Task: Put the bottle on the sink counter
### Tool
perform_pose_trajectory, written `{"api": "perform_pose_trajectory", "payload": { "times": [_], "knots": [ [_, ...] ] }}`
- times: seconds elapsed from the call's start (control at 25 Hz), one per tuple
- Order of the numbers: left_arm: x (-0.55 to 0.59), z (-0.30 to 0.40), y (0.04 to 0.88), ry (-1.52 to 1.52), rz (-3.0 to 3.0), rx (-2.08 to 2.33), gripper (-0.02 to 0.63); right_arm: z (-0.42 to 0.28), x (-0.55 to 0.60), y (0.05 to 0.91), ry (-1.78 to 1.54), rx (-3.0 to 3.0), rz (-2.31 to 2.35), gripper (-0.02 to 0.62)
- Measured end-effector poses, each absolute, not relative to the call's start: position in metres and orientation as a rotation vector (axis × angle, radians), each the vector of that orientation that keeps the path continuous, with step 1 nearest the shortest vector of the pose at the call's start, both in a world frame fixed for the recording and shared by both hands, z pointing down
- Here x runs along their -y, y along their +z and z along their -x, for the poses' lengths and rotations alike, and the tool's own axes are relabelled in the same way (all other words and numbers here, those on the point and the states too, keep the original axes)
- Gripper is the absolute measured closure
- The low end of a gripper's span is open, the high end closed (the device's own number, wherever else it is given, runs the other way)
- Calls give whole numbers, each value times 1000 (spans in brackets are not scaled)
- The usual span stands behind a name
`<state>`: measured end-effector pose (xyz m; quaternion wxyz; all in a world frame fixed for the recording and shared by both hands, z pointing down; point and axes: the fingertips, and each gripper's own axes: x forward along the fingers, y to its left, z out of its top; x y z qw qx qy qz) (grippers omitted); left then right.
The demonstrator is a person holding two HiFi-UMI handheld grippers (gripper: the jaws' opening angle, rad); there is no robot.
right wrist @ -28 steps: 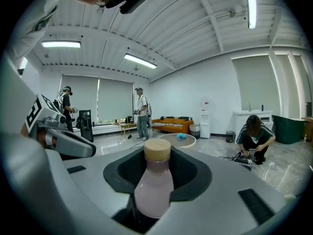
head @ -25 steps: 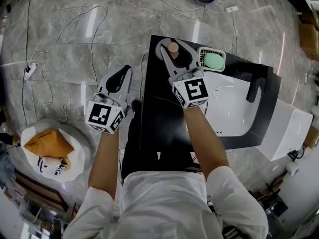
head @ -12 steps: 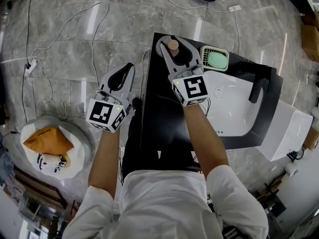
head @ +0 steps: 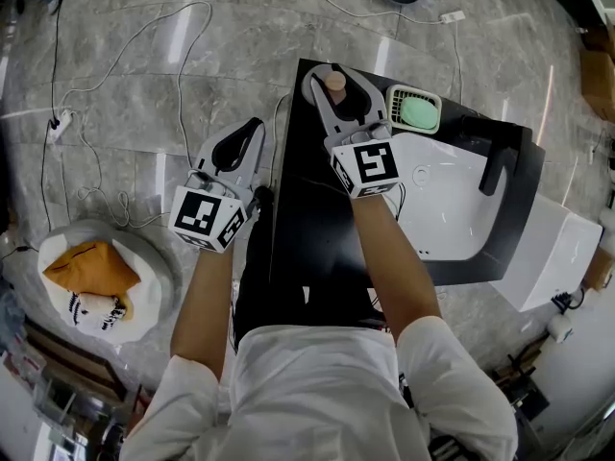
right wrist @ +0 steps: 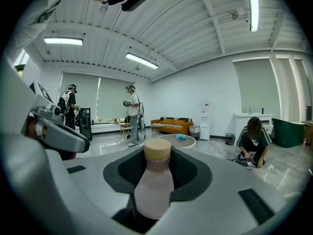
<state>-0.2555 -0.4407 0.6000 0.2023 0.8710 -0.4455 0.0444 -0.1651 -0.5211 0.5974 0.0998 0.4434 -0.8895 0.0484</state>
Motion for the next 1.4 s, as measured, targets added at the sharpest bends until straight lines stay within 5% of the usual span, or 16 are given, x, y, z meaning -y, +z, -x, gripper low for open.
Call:
{"api": "perform_pose_trajectory", "payload": {
  "times": [0.44, 0.8, 1.4],
  "knots": [
    [428, 252, 571, 99, -2452, 1271, 589, 159, 514, 578, 207, 2654, -1303, 453],
    [415, 241, 509, 25, -2469, 1327, 589, 123, 483, 476, 47, 2690, -1424, 457],
    [377, 200, 359, -122, -2570, 1463, 589, -1, 396, 307, -117, 2775, -1593, 569]
  ]
}}
